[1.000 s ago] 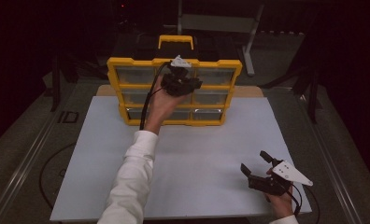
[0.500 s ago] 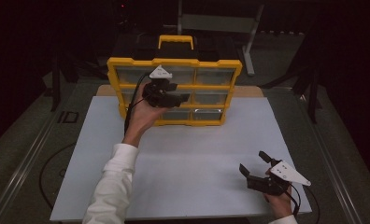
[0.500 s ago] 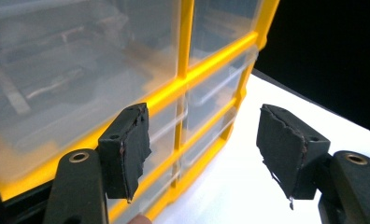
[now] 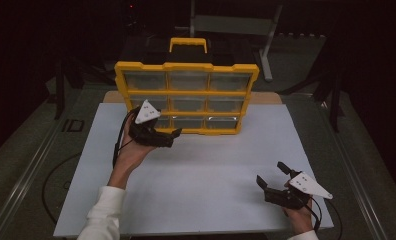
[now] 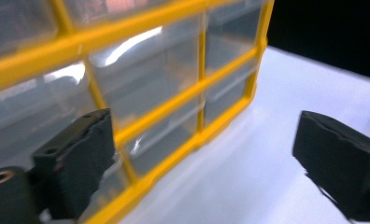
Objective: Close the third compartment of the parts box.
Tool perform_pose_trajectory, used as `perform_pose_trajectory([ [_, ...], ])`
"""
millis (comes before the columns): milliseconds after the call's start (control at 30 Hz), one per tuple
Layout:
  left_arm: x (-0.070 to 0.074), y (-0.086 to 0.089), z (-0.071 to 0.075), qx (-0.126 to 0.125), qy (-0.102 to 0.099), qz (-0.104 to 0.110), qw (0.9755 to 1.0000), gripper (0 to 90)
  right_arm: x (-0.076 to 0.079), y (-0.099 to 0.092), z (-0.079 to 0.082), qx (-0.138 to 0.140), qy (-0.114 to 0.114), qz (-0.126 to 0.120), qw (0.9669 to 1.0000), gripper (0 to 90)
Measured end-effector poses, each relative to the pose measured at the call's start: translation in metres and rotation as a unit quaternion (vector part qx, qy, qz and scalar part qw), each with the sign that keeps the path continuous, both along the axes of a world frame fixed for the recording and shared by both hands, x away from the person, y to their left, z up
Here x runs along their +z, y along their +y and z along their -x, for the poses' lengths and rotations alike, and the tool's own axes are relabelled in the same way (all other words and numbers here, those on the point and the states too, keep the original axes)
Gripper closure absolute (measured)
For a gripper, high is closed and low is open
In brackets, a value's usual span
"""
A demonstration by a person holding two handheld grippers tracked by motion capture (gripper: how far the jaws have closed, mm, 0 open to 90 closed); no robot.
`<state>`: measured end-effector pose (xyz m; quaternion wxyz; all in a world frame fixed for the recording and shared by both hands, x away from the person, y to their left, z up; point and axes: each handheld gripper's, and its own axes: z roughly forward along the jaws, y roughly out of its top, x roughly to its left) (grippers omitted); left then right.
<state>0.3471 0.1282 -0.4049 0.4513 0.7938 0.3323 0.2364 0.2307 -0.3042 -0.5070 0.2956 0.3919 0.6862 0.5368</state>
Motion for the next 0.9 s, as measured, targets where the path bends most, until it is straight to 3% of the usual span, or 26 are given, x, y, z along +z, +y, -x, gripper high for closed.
perform_pose_trajectory([
  [167,-0.022,0.022,0.025,0.015,-0.010,0.019,0.9997,0.1,0.000,0.001,0.000,0.001,0.000,0.003,1.0000,9.3],
  [300,-0.043,0.039,0.049,0.043,-0.025,0.033,0.9982,0.1,0.000,0.000,0.000,-0.001,0.000,0.001,1.0000,9.3],
  [367,-0.054,0.048,0.060,0.047,-0.021,0.047,0.9976,0.0,-0.001,0.000,-0.001,-0.001,0.001,0.001,1.0000,9.3],
  [433,-0.067,0.056,0.072,0.034,-0.006,0.069,0.9970,0.0,-0.001,0.001,-0.001,-0.001,0.000,0.003,1.0000,9.3],
  [567,-0.086,0.067,0.087,0.045,0.004,0.076,0.9961,0.0,-0.002,0.001,-0.002,-0.002,0.000,0.006,1.0000,9.3],
  [900,-0.093,0.084,0.114,0.058,-0.015,0.068,0.9959,0.0,-0.003,0.001,-0.003,-0.006,-0.002,0.007,1.0000,9.2],
])
